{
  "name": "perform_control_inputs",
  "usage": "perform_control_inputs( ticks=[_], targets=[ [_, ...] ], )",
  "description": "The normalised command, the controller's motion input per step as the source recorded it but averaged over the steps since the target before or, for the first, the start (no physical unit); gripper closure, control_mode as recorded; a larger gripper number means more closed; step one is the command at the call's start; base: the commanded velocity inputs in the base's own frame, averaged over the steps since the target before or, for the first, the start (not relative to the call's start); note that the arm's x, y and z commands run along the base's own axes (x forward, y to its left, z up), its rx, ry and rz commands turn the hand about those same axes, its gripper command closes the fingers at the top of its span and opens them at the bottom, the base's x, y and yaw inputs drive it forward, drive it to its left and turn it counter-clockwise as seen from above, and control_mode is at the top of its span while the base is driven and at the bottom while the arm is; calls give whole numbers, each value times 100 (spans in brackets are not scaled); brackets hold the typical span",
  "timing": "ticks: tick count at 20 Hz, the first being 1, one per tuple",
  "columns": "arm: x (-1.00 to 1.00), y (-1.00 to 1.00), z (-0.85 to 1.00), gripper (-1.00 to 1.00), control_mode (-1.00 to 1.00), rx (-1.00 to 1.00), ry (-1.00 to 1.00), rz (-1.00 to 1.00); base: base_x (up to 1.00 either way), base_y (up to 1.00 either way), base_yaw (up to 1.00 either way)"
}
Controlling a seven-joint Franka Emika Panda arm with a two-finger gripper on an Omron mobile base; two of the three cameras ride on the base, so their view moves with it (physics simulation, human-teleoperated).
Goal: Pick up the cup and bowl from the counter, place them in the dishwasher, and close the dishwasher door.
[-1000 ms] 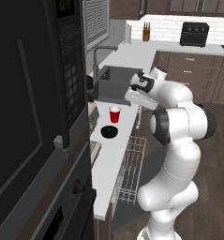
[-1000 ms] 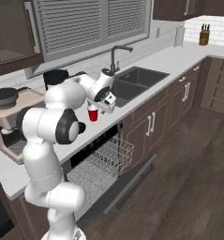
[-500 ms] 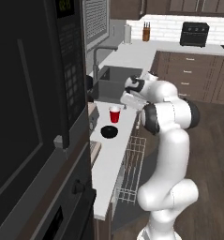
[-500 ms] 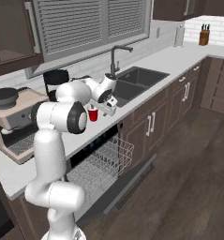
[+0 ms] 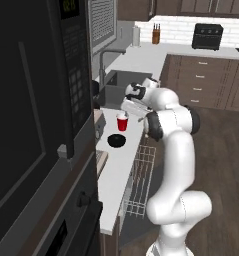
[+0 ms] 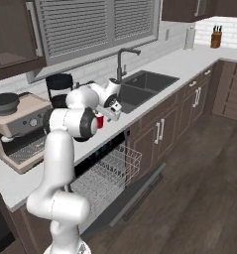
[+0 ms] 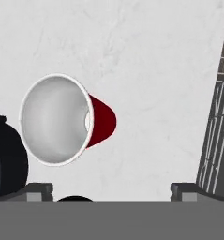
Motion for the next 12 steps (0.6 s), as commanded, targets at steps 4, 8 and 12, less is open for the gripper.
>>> perform_control_inputs(
  ticks=[4,8,12],
  targets=[
    [56,0,-20,-100,-100,0,3,-4,0,0,0],
    [53,1,-25,-100,-100,0,1,-5,0,0,0],
    [49,8,-23,-100,-100,0,1,-4,0,0,0]
  ],
)
